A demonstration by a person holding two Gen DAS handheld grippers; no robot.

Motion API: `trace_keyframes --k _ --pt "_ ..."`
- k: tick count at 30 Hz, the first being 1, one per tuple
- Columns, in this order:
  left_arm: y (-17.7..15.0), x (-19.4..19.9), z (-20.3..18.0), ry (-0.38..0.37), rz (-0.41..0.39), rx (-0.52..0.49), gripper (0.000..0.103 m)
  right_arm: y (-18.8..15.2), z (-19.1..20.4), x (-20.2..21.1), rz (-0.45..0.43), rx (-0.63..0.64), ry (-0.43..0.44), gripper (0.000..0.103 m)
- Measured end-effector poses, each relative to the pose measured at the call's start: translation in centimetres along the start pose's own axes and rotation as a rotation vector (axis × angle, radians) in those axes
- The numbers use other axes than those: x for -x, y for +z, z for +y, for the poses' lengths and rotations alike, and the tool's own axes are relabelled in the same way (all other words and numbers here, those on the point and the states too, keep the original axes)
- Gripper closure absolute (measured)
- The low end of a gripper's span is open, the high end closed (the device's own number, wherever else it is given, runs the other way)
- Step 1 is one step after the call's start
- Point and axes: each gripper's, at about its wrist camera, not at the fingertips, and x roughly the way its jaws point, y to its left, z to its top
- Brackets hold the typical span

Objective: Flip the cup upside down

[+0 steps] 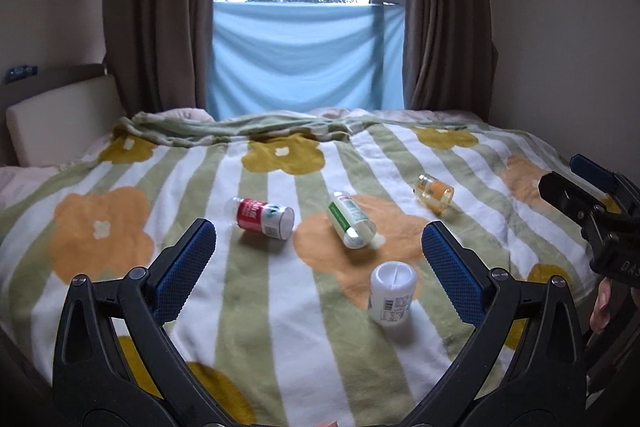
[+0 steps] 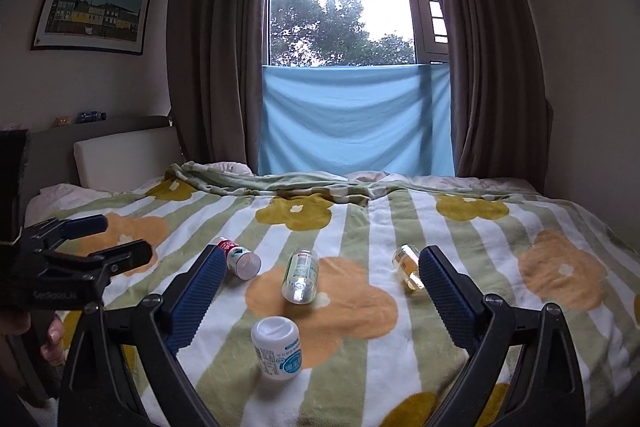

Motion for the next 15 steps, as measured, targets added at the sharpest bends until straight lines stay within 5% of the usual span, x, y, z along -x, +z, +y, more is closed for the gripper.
trace_keyframes --k 15 --pt "-1.3 3.5 3.1 0.006 -0.071 0.084 0.000 -0.6 2.1 1.6 -0.025 0.018 -0.063 0.007"
